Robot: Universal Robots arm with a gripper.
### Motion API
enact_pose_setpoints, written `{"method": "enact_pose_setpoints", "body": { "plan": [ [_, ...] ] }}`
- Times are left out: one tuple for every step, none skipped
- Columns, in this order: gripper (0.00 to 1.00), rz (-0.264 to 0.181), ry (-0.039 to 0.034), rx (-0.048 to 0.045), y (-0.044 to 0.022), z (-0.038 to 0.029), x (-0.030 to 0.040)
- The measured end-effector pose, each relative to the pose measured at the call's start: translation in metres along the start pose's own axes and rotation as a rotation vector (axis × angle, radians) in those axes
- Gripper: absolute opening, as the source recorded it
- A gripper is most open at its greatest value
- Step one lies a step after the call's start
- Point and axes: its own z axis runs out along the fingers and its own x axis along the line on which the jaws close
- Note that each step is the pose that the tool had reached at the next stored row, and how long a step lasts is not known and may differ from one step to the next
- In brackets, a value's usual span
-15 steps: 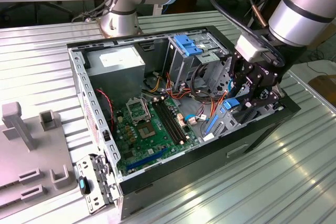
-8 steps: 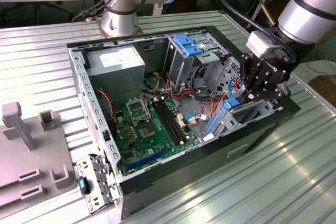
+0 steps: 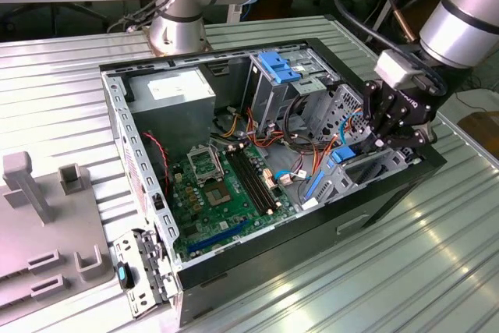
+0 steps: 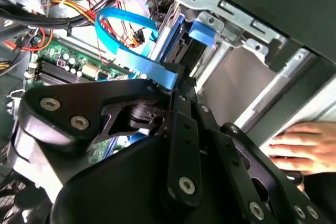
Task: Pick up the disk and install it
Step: 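Insert the disk into the insertion slot, then insert the first disk wire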
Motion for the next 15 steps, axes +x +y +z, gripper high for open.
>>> {"method": "enact_pose_setpoints", "body": {
  "plan": [
    [0.11,0.0,0.0001,-0.0003,0.0001,-0.0051,0.0],
    [0.11,0.0,0.0002,-0.0004,0.0002,-0.0077,0.0],
    [0.11,0.0,0.0012,-0.0004,0.0001,-0.009,0.0],
    [0.11,0.0,0.0023,-0.0003,-0.0006,-0.0092,-0.0001],
    [0.11,0.0,0.0026,-0.0003,-0.0028,-0.0094,-0.0001],
    [0.11,0.0,0.0025,-0.0003,-0.0033,-0.0092,-0.0002],
    [0.11,0.0,0.0026,-0.0003,-0.0033,-0.0092,-0.0002],
    [0.11,0.0,0.0024,-0.0003,-0.0034,-0.0091,-0.0002],
    [0.11,0.0,0.0024,-0.0002,-0.0034,-0.0091,-0.0002],
    [0.11,0.0,0.0024,-0.0002,-0.0034,-0.0091,-0.0002],
    [0.11,0.0,0.0023,-0.0001,-0.0034,-0.0091,-0.0002],
    [0.11,0.0,0.0024,-0.0001,-0.0033,-0.0103,-0.0002],
    [0.11,0.0,0.0023,-0.0001,-0.0032,-0.0169,-0.0002],
    [0.11,0.0,0.0024,-0.0001,-0.0031,-0.0212,-0.0002],
    [0.11,0.0,0.0024,-0.0001,-0.003,-0.023,-0.0002]
  ]
}}
